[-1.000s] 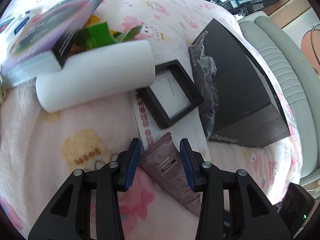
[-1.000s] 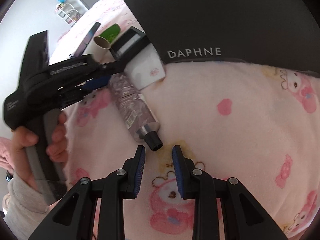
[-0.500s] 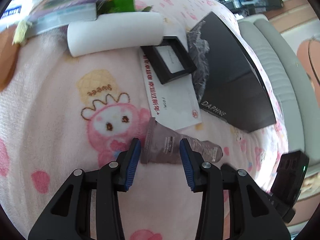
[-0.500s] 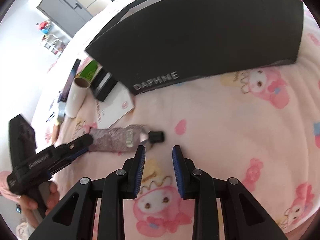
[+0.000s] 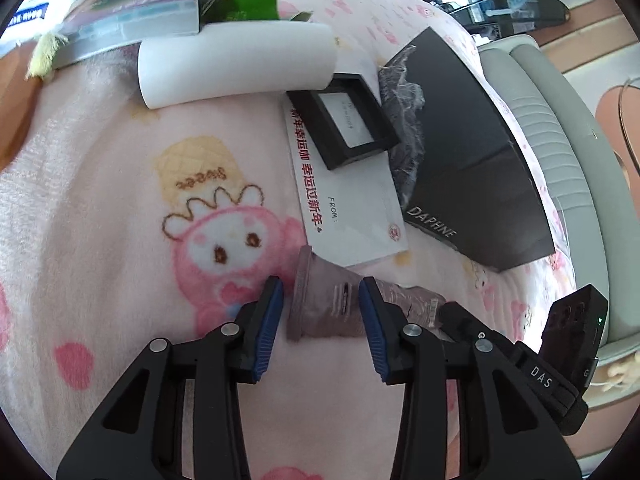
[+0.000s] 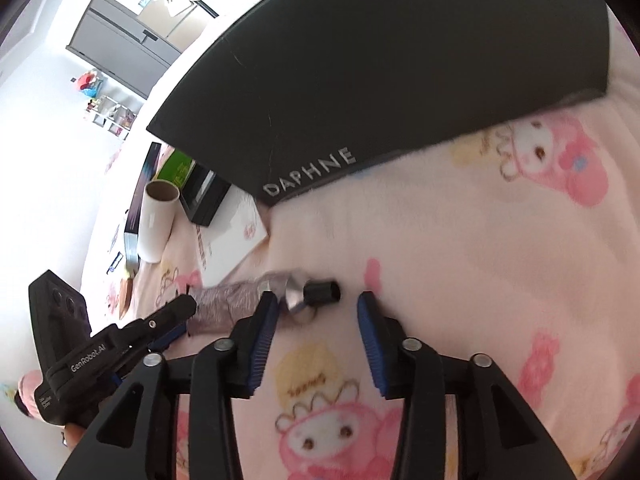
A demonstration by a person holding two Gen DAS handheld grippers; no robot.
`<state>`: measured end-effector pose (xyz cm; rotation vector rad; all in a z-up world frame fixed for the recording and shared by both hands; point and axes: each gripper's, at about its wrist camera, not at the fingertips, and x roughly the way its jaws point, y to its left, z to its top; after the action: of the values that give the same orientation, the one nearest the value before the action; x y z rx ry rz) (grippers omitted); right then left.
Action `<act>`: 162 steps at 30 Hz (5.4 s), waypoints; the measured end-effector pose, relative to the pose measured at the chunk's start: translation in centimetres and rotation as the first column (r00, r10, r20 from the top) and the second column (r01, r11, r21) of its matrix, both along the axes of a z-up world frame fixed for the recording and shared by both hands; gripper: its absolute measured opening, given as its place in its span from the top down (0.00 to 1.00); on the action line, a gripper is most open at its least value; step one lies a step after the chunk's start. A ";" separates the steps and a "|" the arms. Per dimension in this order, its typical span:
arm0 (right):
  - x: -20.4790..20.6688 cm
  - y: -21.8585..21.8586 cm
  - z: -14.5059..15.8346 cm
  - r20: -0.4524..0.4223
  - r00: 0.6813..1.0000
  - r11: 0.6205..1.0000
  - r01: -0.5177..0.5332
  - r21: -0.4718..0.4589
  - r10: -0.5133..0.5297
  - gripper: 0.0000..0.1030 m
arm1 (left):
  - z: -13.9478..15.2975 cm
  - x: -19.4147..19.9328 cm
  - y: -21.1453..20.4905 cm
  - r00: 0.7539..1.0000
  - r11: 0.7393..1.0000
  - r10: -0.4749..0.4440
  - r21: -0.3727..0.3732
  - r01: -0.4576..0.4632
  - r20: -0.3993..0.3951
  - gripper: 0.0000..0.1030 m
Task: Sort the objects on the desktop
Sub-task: 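Carry the held brown tube with the left gripper over the DAPHNE shoebox, then lower the tube into the shoebox and open the left gripper, then withdraw the left gripper up and away from the shoebox, then move the left gripper toward the white envelope beside the shoebox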
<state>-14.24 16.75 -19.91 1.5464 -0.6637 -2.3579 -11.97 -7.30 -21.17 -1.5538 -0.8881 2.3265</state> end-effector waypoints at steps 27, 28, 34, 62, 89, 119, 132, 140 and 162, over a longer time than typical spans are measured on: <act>1.0 4.8 11.9 -0.241 0.970 0.997 0.055 0.055 -0.040 0.59 | 11.4 -2.9 6.2 0.973 0.995 -0.100 -0.010 0.100 -0.209 0.60; 0.7 5.3 12.5 -0.252 0.967 0.997 0.058 0.058 -0.042 0.59 | 11.9 -3.5 6.5 0.970 0.995 -0.104 -0.012 0.104 -0.219 0.60; -3.3 7.6 14.7 -0.290 0.955 0.996 0.075 0.057 -0.055 0.59 | 14.1 -8.4 8.9 0.956 0.993 -0.119 -0.039 0.112 -0.267 0.59; -10.9 7.6 11.0 -0.208 0.978 0.963 0.044 0.267 0.014 0.60 | 9.7 -15.0 12.6 0.977 0.976 -0.164 -0.167 0.140 -0.139 0.61; 2.4 -0.8 18.6 -0.334 0.938 0.940 0.025 0.340 0.096 0.60 | 20.0 1.0 7.2 0.916 0.942 -0.193 -0.326 0.074 -0.350 0.58; 10.2 -5.7 16.4 -0.317 0.931 0.922 -0.050 0.383 0.182 0.60 | 17.5 10.0 4.0 0.924 0.932 -0.153 -0.361 0.019 -0.349 0.55; 8.1 -6.6 13.1 -0.253 0.947 0.931 -0.099 0.352 0.196 0.60 | 13.8 8.1 2.4 0.953 0.950 -0.104 -0.311 0.011 -0.286 0.55; 4.6 -7.3 9.0 -0.169 0.962 0.921 -0.143 0.362 0.216 0.60 | 10.2 5.0 1.1 0.972 0.962 -0.064 -0.274 0.000 -0.225 0.55; -4.0 -6.5 1.0 -0.038 0.983 0.928 -0.157 0.338 0.180 0.60 | -0.7 -4.5 0.0 0.999 0.995 0.009 -0.102 -0.013 -0.040 0.63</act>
<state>-18.25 10.26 -18.91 1.5677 -0.1081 -2.4689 -16.42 -7.28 -21.84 -1.5395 -0.7818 2.4366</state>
